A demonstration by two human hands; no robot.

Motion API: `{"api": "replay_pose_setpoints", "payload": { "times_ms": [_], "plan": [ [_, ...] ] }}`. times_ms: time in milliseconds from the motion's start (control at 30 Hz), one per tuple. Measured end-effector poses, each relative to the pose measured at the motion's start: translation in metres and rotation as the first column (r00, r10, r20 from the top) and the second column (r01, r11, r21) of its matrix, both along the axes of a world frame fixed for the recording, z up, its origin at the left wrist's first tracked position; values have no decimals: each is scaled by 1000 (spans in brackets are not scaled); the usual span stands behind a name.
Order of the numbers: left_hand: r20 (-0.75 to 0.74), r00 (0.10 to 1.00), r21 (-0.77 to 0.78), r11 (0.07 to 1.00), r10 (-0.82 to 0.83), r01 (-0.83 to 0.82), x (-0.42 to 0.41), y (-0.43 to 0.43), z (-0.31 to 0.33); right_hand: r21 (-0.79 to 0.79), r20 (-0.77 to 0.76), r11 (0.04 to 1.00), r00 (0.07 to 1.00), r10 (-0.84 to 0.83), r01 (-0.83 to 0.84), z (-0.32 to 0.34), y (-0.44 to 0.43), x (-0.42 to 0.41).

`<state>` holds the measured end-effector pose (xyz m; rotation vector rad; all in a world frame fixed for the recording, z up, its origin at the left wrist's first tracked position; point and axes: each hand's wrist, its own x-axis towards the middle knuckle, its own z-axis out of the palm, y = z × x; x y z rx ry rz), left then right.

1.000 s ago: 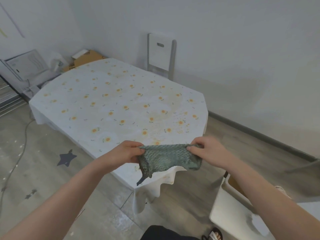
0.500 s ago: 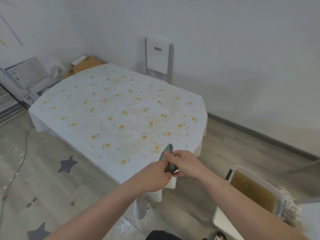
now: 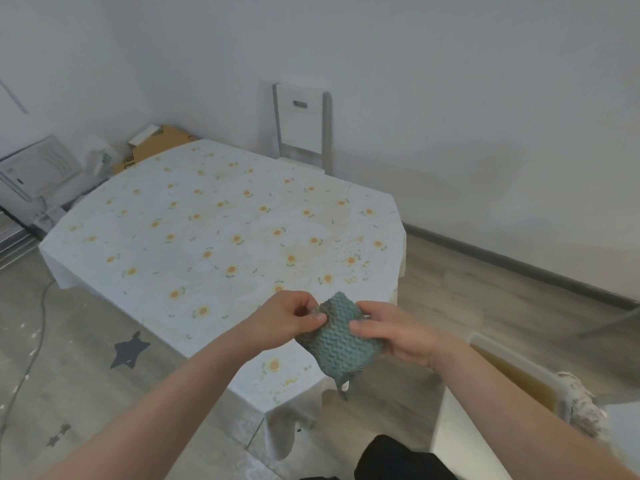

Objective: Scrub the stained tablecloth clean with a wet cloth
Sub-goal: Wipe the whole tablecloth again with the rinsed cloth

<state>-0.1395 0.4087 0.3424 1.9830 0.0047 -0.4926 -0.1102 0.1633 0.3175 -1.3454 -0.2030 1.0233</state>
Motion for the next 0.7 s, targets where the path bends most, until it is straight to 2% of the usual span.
{"api": "replay_pose_setpoints", "payload": {
  "times_ms": [67,133,267,300,367,400,467,533,567,633,667,700],
  "plan": [
    [33,999,116,993,-13,10,13,-7,-3,-48,2,998,999,38,-38,-9,0,6],
    [28,998,206,977,-64,57,32,-17,-8,-80,-23,997,1000,-2,1,-21,-2,22],
    [-25,996,352,932,-88,91,77,-22,-26,-75,-127,967,959,-253,245,-59,-15,68],
    [-52,995,382,919,-85,98,94,-20,-34,-118,-105,945,943,-317,305,-70,-23,87],
    [-87,989,489,860,-120,148,127,-14,-48,-319,107,854,911,-398,410,-87,-39,127],
    [-111,985,538,826,-131,171,144,-11,-54,-441,268,762,879,-393,475,-94,-48,148],
    [-154,978,604,770,-138,204,188,-7,-72,-571,561,532,770,-304,625,-109,-71,203],
    [-183,971,668,705,-153,237,225,-5,-90,-566,684,431,692,-231,703,-119,-86,256],
    [-202,965,698,665,-170,263,253,-7,-105,-580,710,403,682,-176,708,-129,-90,289],
    [-256,943,743,582,-211,332,299,-9,-130,-667,709,423,697,107,614,-152,-84,333],
    [-288,931,760,538,-225,365,323,-10,-146,-751,638,444,709,300,488,-173,-76,348],
    [-310,923,781,493,-227,384,340,-9,-157,-838,529,424,700,480,343,-191,-65,350]
  ]
}}
